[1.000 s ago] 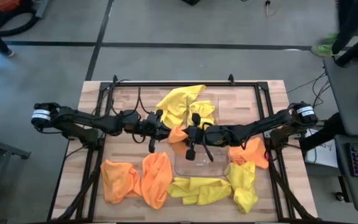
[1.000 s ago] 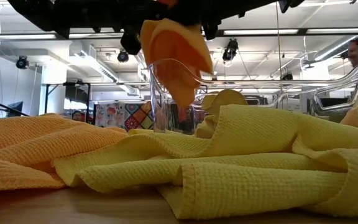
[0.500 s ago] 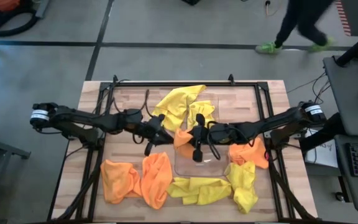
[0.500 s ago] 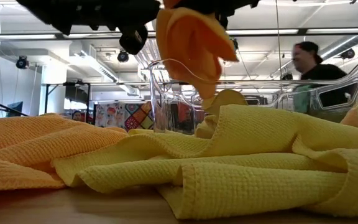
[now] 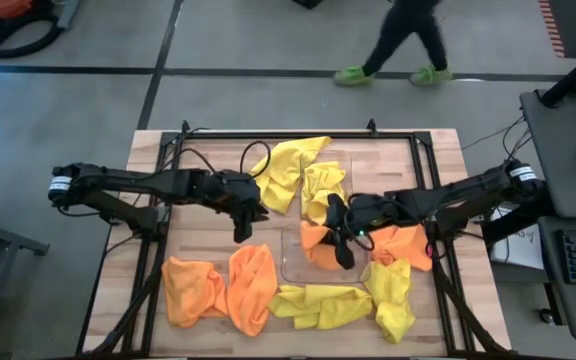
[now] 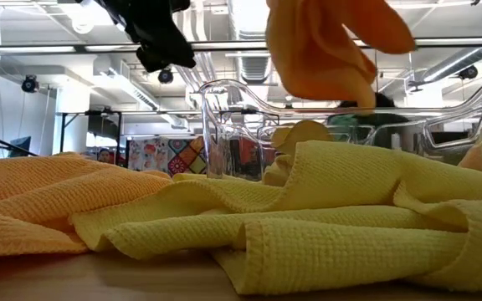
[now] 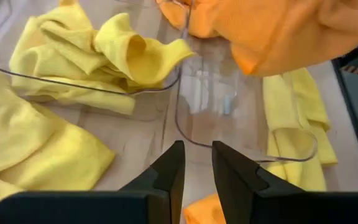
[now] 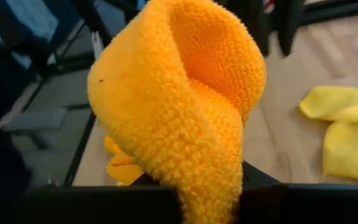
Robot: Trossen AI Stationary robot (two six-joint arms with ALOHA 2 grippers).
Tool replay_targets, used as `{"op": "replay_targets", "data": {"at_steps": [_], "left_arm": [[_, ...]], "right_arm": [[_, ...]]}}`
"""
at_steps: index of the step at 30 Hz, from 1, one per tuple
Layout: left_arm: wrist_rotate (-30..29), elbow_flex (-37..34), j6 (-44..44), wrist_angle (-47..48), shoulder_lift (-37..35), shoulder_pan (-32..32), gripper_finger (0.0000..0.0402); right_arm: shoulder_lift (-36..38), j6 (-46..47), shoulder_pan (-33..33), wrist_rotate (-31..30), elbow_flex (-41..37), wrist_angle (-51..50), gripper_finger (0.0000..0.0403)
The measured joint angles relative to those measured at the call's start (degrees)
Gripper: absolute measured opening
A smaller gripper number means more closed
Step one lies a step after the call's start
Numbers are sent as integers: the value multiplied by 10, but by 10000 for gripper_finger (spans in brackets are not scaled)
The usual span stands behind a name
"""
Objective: Sort microfiber towel by color & place in baskets
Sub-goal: Put the orange towel into the bottom transparent bin
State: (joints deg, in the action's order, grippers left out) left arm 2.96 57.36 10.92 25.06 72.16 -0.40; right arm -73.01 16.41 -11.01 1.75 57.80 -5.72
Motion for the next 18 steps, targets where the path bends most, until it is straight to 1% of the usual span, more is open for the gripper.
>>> {"op": "replay_targets", "data": {"at_steps": [7,12,18], "left_arm": [[0,-9,16,10,0,10,66],[1,-9,36,22,0,23,66],[2,-9,61,45,0,49,65]], "right_arm": [[-20,-32,-25,-5,0,-60,23],[-34,-32,-25,-18,0,-81,23],[-53,-35,-25,-19,3,-120,23]]}}
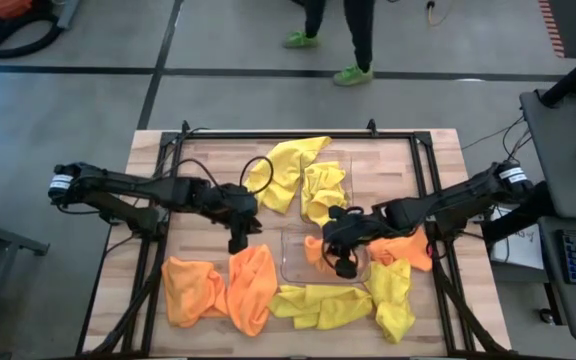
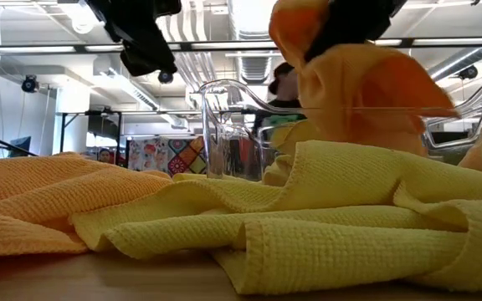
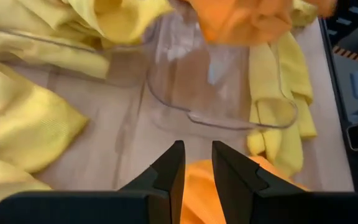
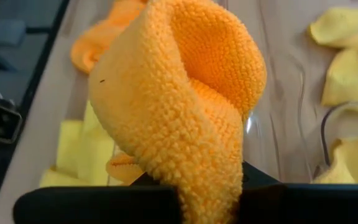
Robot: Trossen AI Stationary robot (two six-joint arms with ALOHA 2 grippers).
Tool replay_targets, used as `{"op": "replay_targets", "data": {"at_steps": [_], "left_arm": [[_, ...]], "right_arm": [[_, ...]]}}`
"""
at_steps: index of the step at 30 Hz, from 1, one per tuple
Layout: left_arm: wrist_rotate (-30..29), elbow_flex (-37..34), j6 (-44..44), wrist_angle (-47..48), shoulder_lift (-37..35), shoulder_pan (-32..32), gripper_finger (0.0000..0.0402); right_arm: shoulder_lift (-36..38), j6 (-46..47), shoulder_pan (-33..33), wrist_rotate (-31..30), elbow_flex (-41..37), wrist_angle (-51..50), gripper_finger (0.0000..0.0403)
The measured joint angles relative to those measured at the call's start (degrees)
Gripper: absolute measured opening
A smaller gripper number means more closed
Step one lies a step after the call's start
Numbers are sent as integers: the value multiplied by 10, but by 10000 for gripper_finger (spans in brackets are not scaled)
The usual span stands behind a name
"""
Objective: Sort microfiber towel by color & place in baskets
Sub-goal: Put the orange towel into the bottom transparent bin
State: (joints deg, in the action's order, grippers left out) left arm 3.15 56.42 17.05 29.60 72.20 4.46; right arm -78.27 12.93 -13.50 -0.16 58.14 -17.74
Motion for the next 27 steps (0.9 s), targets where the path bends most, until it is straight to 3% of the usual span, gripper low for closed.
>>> {"op": "replay_targets", "data": {"at_steps": [13,27], "left_arm": [[1,0,90,84,0,46,65],[-8,0,164,120,0,99,65]], "right_arm": [[-56,-25,0,-4,65,-94,27],[-79,-40,0,-45,91,-125,121]]}}
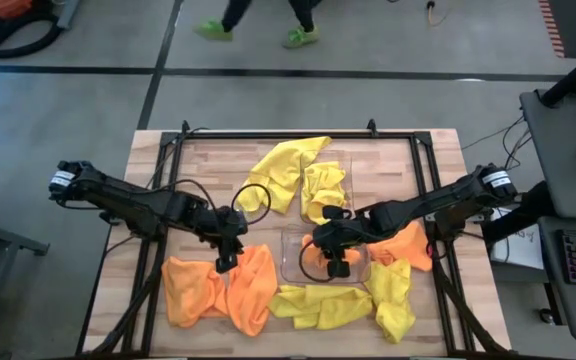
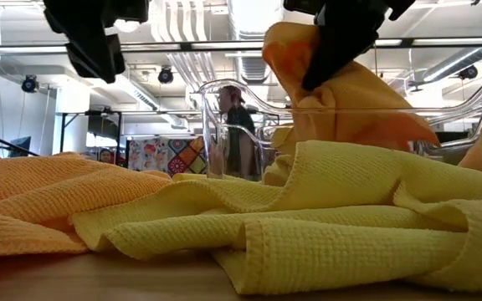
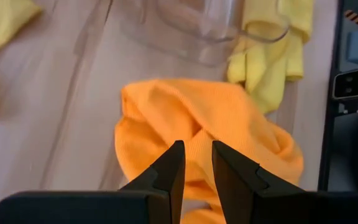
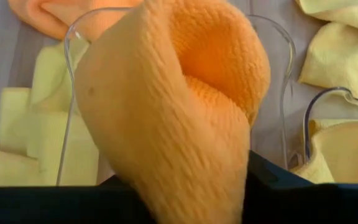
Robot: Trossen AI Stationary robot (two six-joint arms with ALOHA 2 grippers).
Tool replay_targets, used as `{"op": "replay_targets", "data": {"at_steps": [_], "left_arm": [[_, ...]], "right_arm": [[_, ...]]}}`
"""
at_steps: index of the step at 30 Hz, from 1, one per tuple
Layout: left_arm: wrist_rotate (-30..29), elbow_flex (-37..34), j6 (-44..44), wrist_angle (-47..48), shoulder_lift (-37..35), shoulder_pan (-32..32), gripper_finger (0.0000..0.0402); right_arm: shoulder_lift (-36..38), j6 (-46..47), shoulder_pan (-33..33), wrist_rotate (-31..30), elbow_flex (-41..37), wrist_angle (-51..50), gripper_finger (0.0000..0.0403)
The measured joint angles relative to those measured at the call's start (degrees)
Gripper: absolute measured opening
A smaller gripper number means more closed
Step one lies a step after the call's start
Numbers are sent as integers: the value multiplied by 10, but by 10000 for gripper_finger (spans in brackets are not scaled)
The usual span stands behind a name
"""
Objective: Sort microfiber towel by color & place in baskets
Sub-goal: Put the orange towel into the bottom transparent bin
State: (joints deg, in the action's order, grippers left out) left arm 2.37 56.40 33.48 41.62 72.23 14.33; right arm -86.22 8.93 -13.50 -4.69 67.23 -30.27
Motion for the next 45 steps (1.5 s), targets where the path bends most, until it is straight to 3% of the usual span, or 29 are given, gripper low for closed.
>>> {"op": "replay_targets", "data": {"at_steps": [17,29,33,37,45], "left_arm": [[-17,0,101,58,0,26,59],[-19,0,151,155,0,44,38],[-19,0,150,161,0,49,38],[-19,0,144,161,0,49,38],[-19,0,118,161,0,51,38]], "right_arm": [[2,2,0,-11,11,-29,275],[2,-4,0,-13,35,-19,308],[0,-13,0,-13,35,16,294],[-1,4,0,-14,27,25,252],[-5,13,0,-56,-12,87,87]]}}
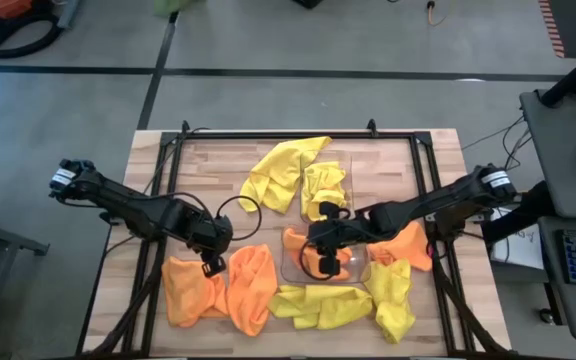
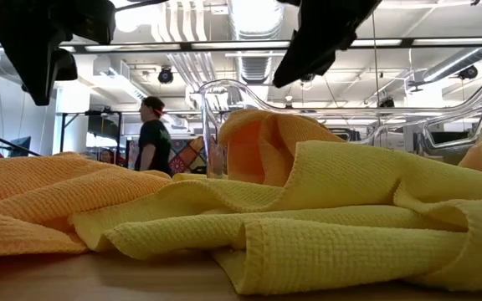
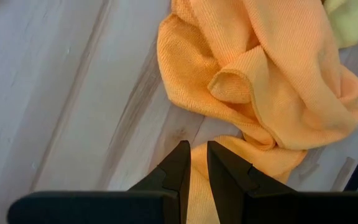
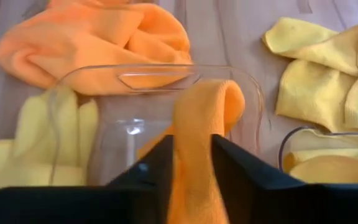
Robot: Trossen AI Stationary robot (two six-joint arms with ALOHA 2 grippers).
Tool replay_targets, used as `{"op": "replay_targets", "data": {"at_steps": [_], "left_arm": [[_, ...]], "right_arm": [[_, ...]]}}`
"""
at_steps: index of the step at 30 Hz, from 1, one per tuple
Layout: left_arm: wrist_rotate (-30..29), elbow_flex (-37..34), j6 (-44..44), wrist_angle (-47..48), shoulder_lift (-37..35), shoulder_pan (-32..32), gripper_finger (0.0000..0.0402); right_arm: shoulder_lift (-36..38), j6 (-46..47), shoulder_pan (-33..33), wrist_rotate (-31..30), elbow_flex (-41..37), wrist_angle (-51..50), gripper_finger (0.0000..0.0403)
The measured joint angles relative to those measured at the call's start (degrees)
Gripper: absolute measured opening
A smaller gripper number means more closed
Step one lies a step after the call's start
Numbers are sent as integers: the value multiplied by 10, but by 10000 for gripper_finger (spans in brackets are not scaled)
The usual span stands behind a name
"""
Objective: Sort microfiber towel by color & place in baskets
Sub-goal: Put the orange towel into the bottom transparent bin
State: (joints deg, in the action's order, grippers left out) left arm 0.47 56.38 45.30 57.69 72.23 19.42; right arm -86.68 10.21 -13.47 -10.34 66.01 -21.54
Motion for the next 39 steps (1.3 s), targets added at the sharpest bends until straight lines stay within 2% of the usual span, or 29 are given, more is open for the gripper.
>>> {"op": "replay_targets", "data": {"at_steps": [3,5,15,22,31,39], "left_arm": [[-6,0,0,-1,0,1,38],[-13,0,1,-1,0,3,38],[-30,0,10,-14,0,7,38],[-46,0,13,-16,0,9,38],[-59,0,20,-21,0,12,38],[-59,0,58,-18,0,36,38]], "right_arm": [[-6,-4,0,-4,-15,22,25],[-14,-3,0,-3,-25,42,16],[-96,-1,-2,7,-25,41,9],[-122,-5,-2,13,-15,39,9],[-113,-1,-2,20,-15,37,9],[-75,1,-2,20,-16,21,9]]}}
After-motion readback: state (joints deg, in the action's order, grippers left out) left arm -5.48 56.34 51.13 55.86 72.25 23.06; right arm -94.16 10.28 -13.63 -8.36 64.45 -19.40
